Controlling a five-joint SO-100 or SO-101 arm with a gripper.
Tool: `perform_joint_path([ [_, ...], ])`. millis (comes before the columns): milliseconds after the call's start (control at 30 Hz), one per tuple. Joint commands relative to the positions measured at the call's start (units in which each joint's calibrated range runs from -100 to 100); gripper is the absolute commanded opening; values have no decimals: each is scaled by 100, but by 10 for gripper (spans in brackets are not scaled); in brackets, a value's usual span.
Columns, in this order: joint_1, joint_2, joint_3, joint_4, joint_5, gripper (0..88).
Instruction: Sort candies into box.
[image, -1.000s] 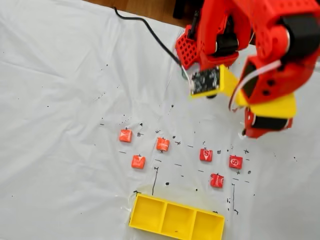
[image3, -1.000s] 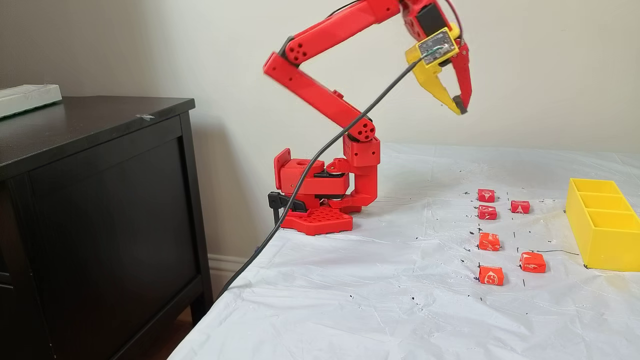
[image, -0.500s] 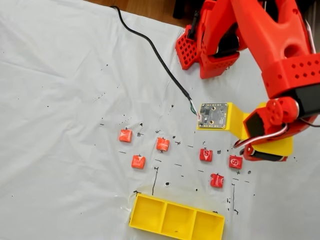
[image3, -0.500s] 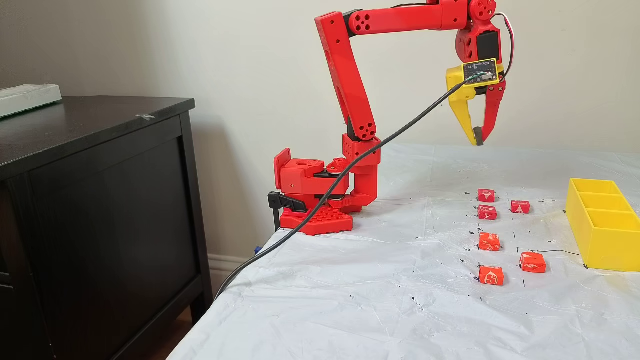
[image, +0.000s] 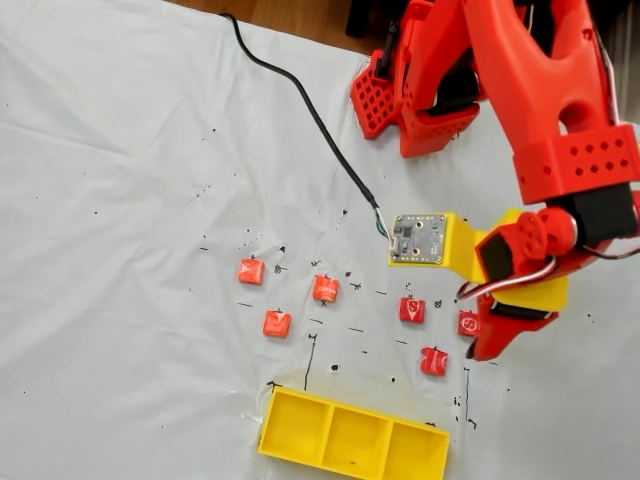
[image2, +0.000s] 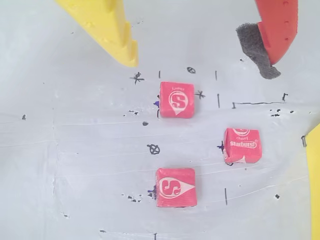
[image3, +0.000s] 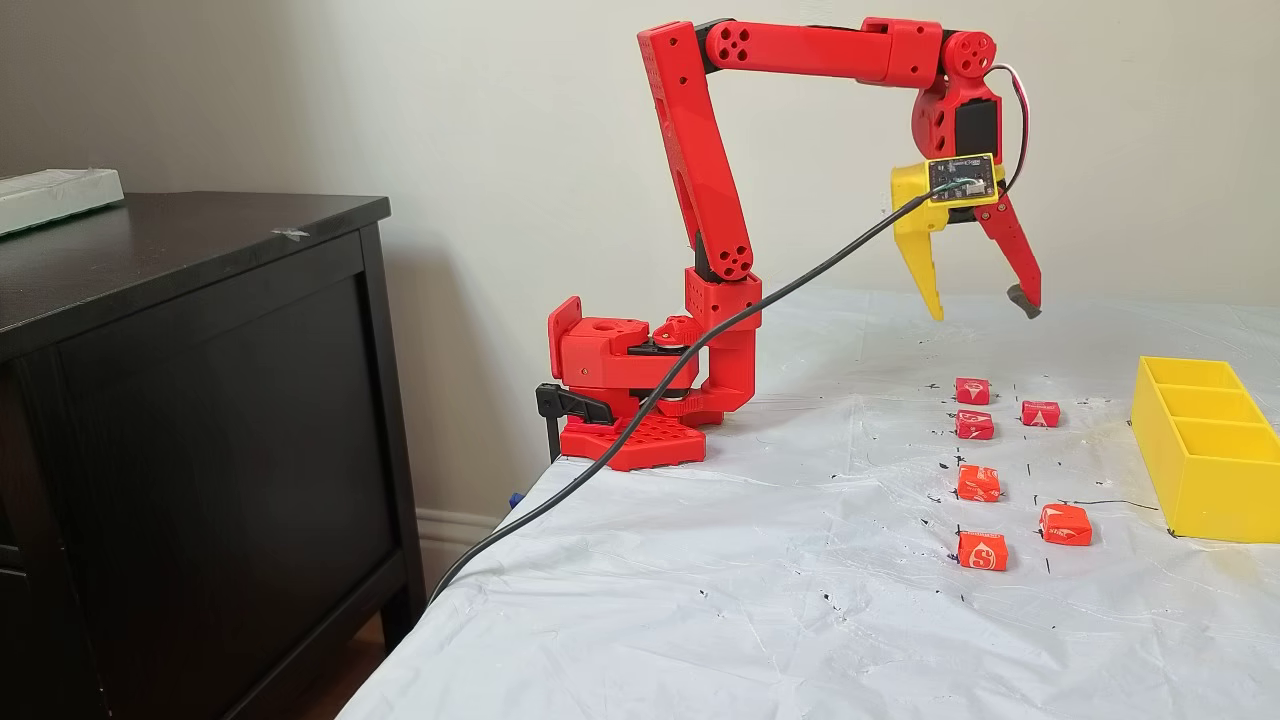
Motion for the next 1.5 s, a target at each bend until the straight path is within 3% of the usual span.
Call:
perform_joint_path([
  [0,-120,-71,28,-188,24,325],
  [867,-347,1472,-373,-769,288,344],
  [1267,-537,1413,-509,-925,342,352],
  [1467,-492,1625,-700,-974,376,322],
])
